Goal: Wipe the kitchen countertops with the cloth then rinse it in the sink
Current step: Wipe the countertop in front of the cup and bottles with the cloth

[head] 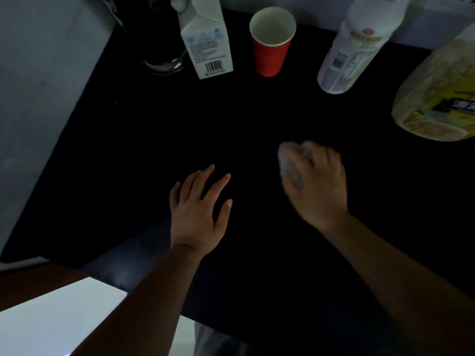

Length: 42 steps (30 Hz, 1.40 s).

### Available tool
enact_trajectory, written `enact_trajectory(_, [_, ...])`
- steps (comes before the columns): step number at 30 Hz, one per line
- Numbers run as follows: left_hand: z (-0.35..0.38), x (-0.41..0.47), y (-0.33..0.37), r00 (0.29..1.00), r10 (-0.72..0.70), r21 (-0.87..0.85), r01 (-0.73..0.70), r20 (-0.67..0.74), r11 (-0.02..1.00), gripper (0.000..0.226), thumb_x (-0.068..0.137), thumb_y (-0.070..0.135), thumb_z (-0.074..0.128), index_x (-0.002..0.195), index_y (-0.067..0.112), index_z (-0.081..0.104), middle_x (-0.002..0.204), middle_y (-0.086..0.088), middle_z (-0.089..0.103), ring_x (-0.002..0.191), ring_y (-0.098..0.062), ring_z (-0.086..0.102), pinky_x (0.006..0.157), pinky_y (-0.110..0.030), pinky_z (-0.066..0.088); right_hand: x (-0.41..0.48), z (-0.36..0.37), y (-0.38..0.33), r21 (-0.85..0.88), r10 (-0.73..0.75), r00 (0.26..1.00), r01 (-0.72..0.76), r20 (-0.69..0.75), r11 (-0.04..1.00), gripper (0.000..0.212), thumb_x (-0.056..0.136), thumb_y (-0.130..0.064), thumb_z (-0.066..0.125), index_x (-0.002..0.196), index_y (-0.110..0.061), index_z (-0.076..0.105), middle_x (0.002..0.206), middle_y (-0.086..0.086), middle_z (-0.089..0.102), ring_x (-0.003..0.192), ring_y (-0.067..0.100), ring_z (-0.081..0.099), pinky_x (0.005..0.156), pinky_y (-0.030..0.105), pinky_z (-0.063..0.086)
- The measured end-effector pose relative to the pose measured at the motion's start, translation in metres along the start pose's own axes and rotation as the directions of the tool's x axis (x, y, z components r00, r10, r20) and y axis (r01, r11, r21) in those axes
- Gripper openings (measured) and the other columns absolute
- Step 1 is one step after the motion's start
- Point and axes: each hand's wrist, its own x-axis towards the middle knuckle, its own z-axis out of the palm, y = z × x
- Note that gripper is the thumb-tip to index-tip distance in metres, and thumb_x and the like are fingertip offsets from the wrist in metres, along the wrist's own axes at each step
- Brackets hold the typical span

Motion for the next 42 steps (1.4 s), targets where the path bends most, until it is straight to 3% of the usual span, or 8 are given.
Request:
enact_trajectory(5, [0.002, 0.000, -0.001, 1.000, 0.006, -0.001, -0.006, 0.001, 1.000, 0.047, 0.088, 0.044, 0.044, 0.133, 0.032, 0.047, 0.145, -0.001, 0.042, 0.132, -0.024, 0.035, 0.106, -0.056, 0.028, 0.099, 0.015, -0.019, -0.037, 0.434, 0.895, -0.439, -0.103, 0.898, 0.045, 0.086, -0.043, 0.045, 0.128, -0.027, 0.049, 0.134, 0.010, 0.044, 0.118, 0.038, 0.038, 0.086, 0.043, 0.037])
enact_trajectory(11, [0.000, 0.000, 0.001, 1.000, 0.002, -0.012, -0.002, 0.018, 1.000, 0.050, 0.086, 0.046, 0.041, 0.134, 0.032, 0.046, 0.146, -0.002, 0.041, 0.134, -0.024, 0.029, 0.107, -0.056, 0.023, 0.004, 0.014, -0.067, 0.007, 0.115, 0.993, -0.115, 0.027, 0.993, 0.046, 0.083, -0.040, 0.045, 0.127, -0.025, 0.047, 0.131, 0.006, 0.046, 0.116, 0.033, 0.041, 0.081, 0.043, 0.041])
enact_trajectory(19, [-0.001, -0.002, -0.002, 0.998, 0.053, -0.032, -0.052, 0.044, 0.998, 0.052, 0.085, 0.048, 0.043, 0.135, 0.032, 0.045, 0.150, 0.001, 0.034, 0.139, -0.025, 0.024, 0.110, -0.057, 0.015, -0.058, -0.019, -0.010, -0.099, 0.563, 0.817, -0.575, -0.127, 0.812, 0.040, 0.088, -0.043, 0.044, 0.125, -0.027, 0.048, 0.134, 0.008, 0.043, 0.117, 0.038, 0.038, 0.087, 0.050, 0.040])
enact_trajectory(24, [-0.005, -0.006, -0.001, 0.987, 0.145, -0.092, -0.139, 0.067, 0.986, 0.047, 0.088, 0.039, 0.050, 0.134, 0.029, 0.048, 0.149, 0.001, 0.037, 0.138, -0.023, 0.026, 0.113, -0.055, 0.013, -0.099, 0.001, -0.080, -0.091, 0.392, 0.915, -0.400, -0.095, 0.912, 0.042, 0.085, -0.041, 0.046, 0.124, -0.026, 0.051, 0.129, 0.008, 0.049, 0.112, 0.035, 0.042, 0.079, 0.045, 0.044])
enact_trajectory(27, [-0.012, -0.018, 0.005, 0.907, 0.409, -0.181, -0.388, 0.102, 0.904, 0.043, 0.089, 0.034, 0.051, 0.130, 0.023, 0.054, 0.142, -0.003, 0.045, 0.132, -0.025, 0.039, 0.110, -0.057, 0.023, -0.169, 0.004, -0.105, -0.105, 0.418, 0.901, -0.429, -0.116, 0.897, 0.044, 0.083, -0.046, 0.043, 0.124, -0.032, 0.050, 0.127, 0.005, 0.051, 0.113, 0.030, 0.040, 0.079, 0.042, 0.045])
enact_trajectory(31, [-0.008, -0.046, 0.037, 0.746, 0.653, -0.283, -0.603, 0.133, 0.746, 0.044, 0.088, 0.040, 0.047, 0.125, 0.021, 0.061, 0.137, -0.005, 0.051, 0.125, -0.026, 0.048, 0.101, -0.052, 0.037, -0.213, -0.021, -0.065, -0.059, 0.600, 0.776, -0.620, -0.197, 0.783, 0.043, 0.086, -0.046, 0.043, 0.125, -0.029, 0.050, 0.128, 0.011, 0.049, 0.113, 0.035, 0.038, 0.083, 0.045, 0.043])
enact_trajectory(35, [0.010, -0.044, 0.078, 0.797, 0.585, -0.195, -0.556, 0.153, 0.808, 0.046, 0.089, 0.042, 0.048, 0.130, 0.024, 0.054, 0.144, -0.004, 0.044, 0.132, -0.024, 0.039, 0.104, -0.054, 0.030, -0.173, -0.035, -0.030, -0.032, 0.791, 0.543, -0.829, -0.282, 0.558, 0.044, 0.087, -0.043, 0.046, 0.129, -0.029, 0.047, 0.132, 0.009, 0.043, 0.114, 0.035, 0.036, 0.085, 0.044, 0.040])
enact_trajectory(42, [0.026, -0.041, 0.081, 0.824, 0.557, -0.111, -0.547, 0.104, 0.830, 0.046, 0.090, 0.042, 0.042, 0.132, 0.028, 0.049, 0.145, -0.003, 0.042, 0.133, -0.023, 0.036, 0.106, -0.054, 0.025, -0.232, -0.020, -0.056, -0.064, 0.641, 0.718, -0.678, -0.271, 0.732, 0.045, 0.088, -0.048, 0.043, 0.129, -0.031, 0.045, 0.130, 0.007, 0.046, 0.116, 0.028, 0.031, 0.087, 0.042, 0.038])
